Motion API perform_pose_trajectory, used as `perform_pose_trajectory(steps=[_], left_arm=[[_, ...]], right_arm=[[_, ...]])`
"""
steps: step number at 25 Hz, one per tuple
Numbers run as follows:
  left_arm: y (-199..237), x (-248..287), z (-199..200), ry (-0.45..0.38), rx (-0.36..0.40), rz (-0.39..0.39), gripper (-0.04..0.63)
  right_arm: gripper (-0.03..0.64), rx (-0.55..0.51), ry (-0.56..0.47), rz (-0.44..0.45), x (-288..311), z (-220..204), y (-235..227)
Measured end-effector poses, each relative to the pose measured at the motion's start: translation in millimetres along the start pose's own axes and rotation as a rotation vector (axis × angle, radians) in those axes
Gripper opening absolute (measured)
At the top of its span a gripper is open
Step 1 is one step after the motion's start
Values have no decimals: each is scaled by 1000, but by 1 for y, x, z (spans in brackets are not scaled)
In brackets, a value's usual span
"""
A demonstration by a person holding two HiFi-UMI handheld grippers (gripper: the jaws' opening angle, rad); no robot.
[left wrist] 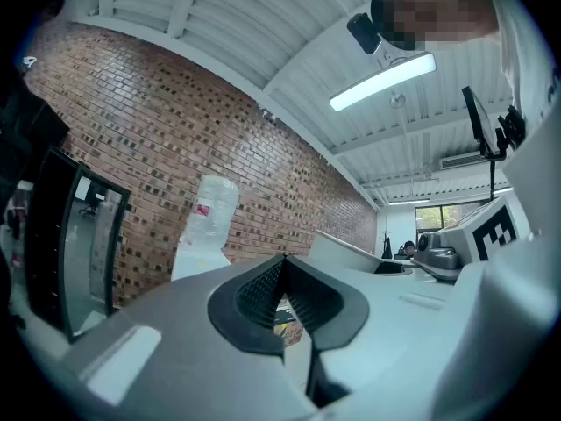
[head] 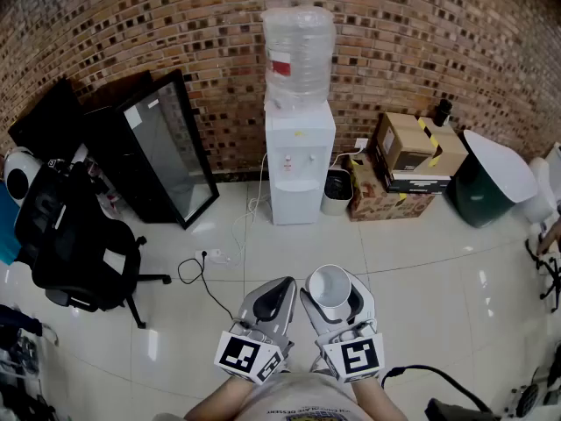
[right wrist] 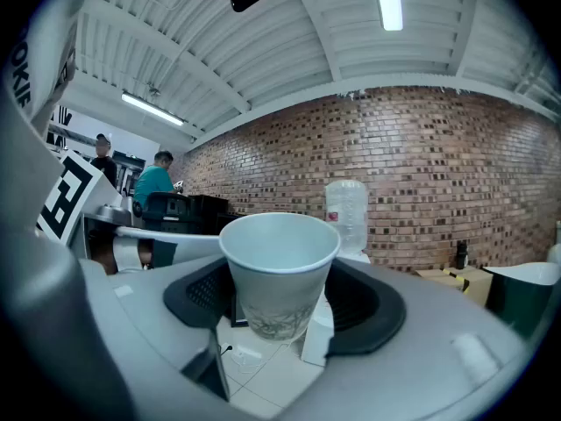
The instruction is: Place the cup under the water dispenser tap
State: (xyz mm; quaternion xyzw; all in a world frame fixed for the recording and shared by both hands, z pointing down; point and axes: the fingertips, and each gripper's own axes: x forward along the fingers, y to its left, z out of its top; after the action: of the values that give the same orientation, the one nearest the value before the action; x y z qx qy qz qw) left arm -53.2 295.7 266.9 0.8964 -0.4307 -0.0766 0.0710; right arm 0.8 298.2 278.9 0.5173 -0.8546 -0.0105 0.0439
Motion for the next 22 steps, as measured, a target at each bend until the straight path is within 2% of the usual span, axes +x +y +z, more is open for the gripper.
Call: perform_pose_trajectory(steps=[11, 22], left_arm=[[26, -7, 3, -8, -1, -25, -8], [41, 6, -6, 4, 2, -21, -8]], right_arm=[[322, -30, -11, -45, 19, 2, 15], [322, -15, -5, -36, 37, -9, 7]])
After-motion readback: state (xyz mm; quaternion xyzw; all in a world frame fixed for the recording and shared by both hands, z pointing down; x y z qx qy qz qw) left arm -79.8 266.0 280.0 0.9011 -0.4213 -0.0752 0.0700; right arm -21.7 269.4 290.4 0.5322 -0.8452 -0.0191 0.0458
